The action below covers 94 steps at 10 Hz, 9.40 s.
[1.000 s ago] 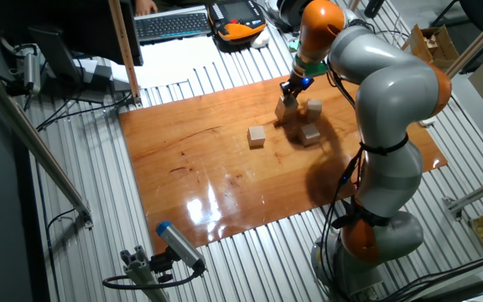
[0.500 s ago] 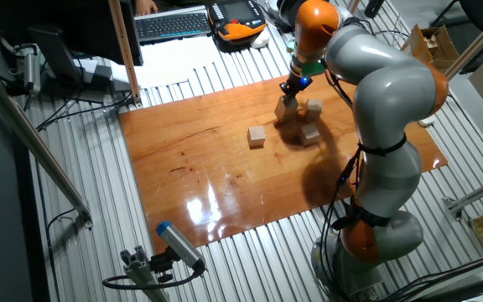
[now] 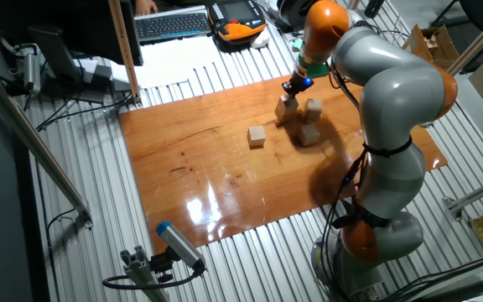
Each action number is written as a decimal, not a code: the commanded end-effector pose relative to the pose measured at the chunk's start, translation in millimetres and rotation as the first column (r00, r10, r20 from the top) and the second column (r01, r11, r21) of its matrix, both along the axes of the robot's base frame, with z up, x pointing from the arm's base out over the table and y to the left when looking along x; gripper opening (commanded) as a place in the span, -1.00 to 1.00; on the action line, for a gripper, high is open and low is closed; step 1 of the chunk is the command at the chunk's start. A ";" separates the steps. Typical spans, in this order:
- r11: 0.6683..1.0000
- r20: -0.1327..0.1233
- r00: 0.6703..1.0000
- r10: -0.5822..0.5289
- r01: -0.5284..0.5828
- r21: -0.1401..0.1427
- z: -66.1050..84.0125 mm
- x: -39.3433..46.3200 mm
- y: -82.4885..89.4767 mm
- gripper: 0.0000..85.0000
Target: Stack the blocks in a vertical line of five
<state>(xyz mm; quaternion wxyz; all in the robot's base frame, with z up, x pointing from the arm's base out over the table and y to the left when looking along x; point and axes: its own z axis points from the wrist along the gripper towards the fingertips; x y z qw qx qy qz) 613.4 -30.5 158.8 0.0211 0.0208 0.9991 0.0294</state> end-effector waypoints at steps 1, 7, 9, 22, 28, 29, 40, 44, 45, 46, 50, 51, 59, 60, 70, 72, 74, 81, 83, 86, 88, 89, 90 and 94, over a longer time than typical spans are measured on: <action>1.000 0.000 1.000 -0.016 0.016 -0.003 2.3 1.0 7.8 -1.00; 0.997 -0.012 0.997 -0.080 0.080 0.021 -4.6 -2.8 77.2 -1.00; 0.995 -0.020 0.996 -0.090 0.091 0.030 -11.9 -8.7 94.7 -1.00; 0.998 -0.017 0.998 -0.053 0.052 -0.030 -41.6 -30.0 141.9 -1.00; 0.999 -0.015 1.000 -0.021 0.020 -0.030 -50.3 -41.9 153.7 -1.00; 1.000 -0.010 1.000 -0.023 0.023 -0.018 -52.3 -43.6 155.6 -1.00; 0.963 0.035 0.974 -0.223 0.226 -0.144 -56.7 -45.5 159.1 0.20; 0.951 0.053 0.963 -0.263 0.268 -0.154 -59.7 -43.2 159.5 1.00; 0.951 0.051 0.962 -0.268 0.272 -0.148 -59.9 -43.0 159.5 1.00; 0.953 0.049 0.964 -0.260 0.265 -0.146 -60.3 -42.8 159.5 1.00; 0.979 0.040 0.991 -0.131 0.136 -0.152 -64.8 -47.3 161.5 1.00; 0.981 0.041 0.992 -0.121 0.125 -0.148 -69.3 -51.3 162.7 1.00; 0.975 0.021 0.986 -0.168 0.169 -0.146 -81.8 -55.6 154.7 1.00; 0.975 0.023 0.986 -0.168 0.169 -0.144 -83.4 -57.0 154.9 1.00; 0.978 0.005 0.987 -0.161 0.160 -0.131 -93.9 -55.9 150.1 0.60; 0.979 0.007 0.987 -0.161 0.160 -0.128 -98.8 -56.9 152.4 0.60; 0.978 0.009 0.987 -0.162 0.162 -0.131 -99.5 -57.5 152.8 0.60; 0.978 0.007 0.988 -0.155 0.155 -0.139 -100.0 -70.9 153.6 0.60; 0.979 0.003 0.989 -0.151 0.150 -0.137 -98.5 -73.8 152.7 0.60; 0.980 0.003 0.989 -0.150 0.150 -0.134 -99.7 -75.1 153.0 0.60; 0.981 0.000 0.989 -0.147 0.146 -0.128 -99.9 -75.3 153.0 0.60; 0.982 -0.005 0.990 -0.144 0.142 -0.122 -100.2 -75.2 152.7 0.60; 0.983 -0.007 0.990 -0.141 0.139 -0.122 -100.4 -75.2 152.5 0.60; 0.984 -0.015 0.991 -0.135 0.132 -0.118 -101.5 -77.0 153.4 0.60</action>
